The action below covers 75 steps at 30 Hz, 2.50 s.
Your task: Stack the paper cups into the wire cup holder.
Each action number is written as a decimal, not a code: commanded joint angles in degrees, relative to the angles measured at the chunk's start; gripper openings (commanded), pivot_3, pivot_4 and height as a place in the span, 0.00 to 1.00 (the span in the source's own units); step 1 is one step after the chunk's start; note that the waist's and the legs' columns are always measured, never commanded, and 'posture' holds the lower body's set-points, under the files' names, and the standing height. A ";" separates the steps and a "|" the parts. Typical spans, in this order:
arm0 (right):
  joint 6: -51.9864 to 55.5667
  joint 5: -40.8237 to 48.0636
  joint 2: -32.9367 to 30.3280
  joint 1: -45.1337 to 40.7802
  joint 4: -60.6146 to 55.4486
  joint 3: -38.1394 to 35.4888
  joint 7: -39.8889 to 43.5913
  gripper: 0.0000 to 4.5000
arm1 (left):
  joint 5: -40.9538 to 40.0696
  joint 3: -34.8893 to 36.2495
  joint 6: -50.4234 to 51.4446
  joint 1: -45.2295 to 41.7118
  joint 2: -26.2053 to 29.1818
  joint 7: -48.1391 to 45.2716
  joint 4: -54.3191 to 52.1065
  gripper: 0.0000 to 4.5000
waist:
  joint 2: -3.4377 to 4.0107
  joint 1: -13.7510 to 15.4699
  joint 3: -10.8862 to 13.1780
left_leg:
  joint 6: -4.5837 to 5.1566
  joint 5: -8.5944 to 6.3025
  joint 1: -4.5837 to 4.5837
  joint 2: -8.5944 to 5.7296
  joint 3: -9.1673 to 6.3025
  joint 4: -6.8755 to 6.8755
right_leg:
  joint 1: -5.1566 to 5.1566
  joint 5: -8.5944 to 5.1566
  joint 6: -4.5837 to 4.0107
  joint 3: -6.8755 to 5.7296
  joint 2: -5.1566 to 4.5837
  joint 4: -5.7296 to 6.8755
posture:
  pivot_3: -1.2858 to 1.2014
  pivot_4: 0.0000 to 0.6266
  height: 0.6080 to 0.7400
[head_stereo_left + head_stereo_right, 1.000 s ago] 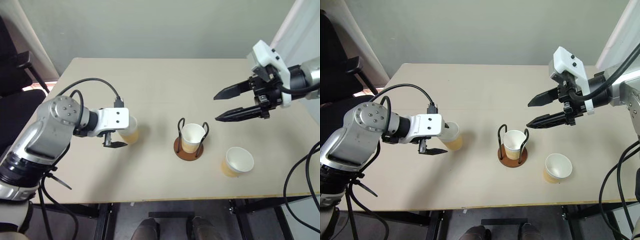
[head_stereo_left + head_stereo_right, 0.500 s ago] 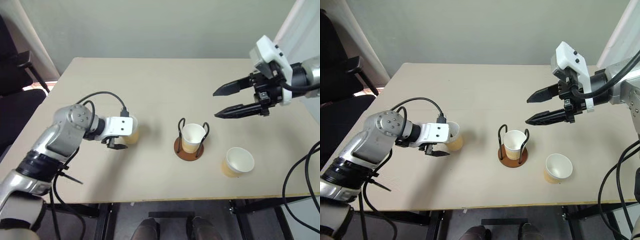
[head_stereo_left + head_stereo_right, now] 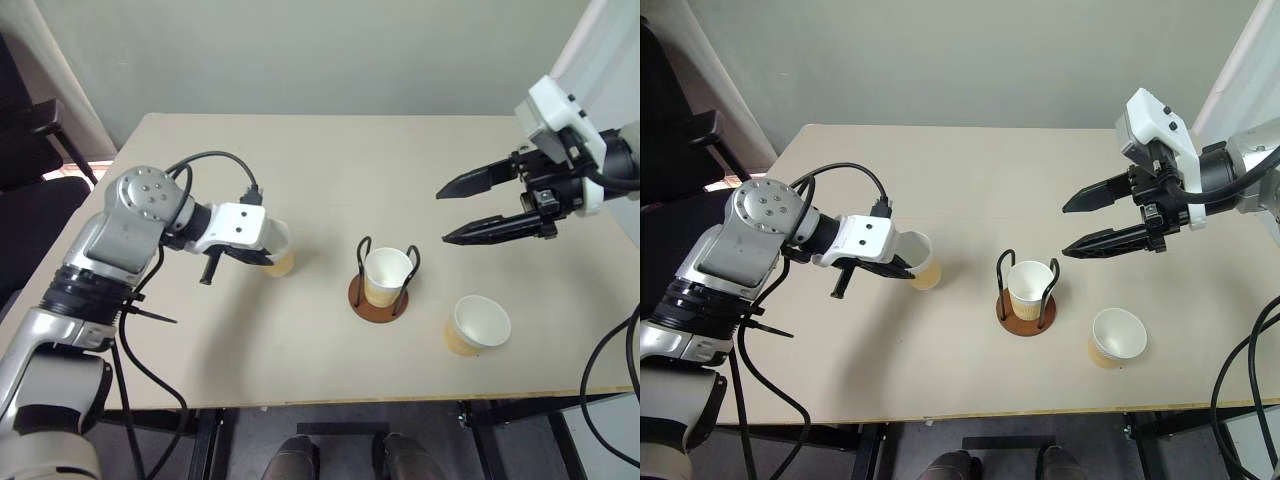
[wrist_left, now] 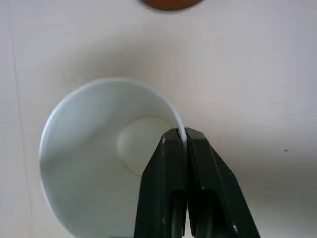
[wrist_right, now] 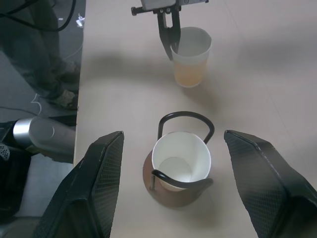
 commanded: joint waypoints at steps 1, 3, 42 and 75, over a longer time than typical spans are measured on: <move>-0.73 0.52 -1.52 -1.00 -0.16 -1.80 0.84 0.74 | -2.99 2.73 2.17 -2.62 0.33 -2.52 -1.63 0.01 | 0.00 0.01 0.00 | 0.00 0.00 0.00 0.00 0.00 0.01 | 0.00 0.00 0.00 0.00 0.00 0.01 | 0.52 0.24 1.00; -0.60 0.46 -2.66 -0.50 0.21 -2.23 1.31 0.74 | -4.39 3.15 3.68 -4.38 -0.33 -3.51 -1.44 0.01 | 0.00 0.08 0.00 | 0.00 0.00 0.00 0.00 -0.01 0.02 | 0.00 0.00 0.00 0.00 0.00 0.03 | 0.52 0.24 1.00; 8.91 14.29 -16.70 19.76 -15.25 -23.98 -11.61 0.74 | -29.25 -33.68 -8.91 -36.50 -20.40 -4.46 20.91 0.01 | -0.02 1.20 0.01 | 0.41 -0.37 -0.29 -0.09 0.23 0.69 | 0.19 0.04 0.88 0.14 -0.06 -0.13 | 0.52 0.24 1.00; 7.64 8.66 -23.09 50.44 -32.25 -37.33 -10.75 0.74 | -28.11 -17.59 -4.42 -31.89 -22.33 -4.46 21.75 0.99 | 0.04 1.60 -0.02 | 0.67 -0.71 -0.24 -0.16 0.35 1.04 | 0.43 -0.13 1.27 0.27 -0.08 -0.17 | 0.52 0.24 1.00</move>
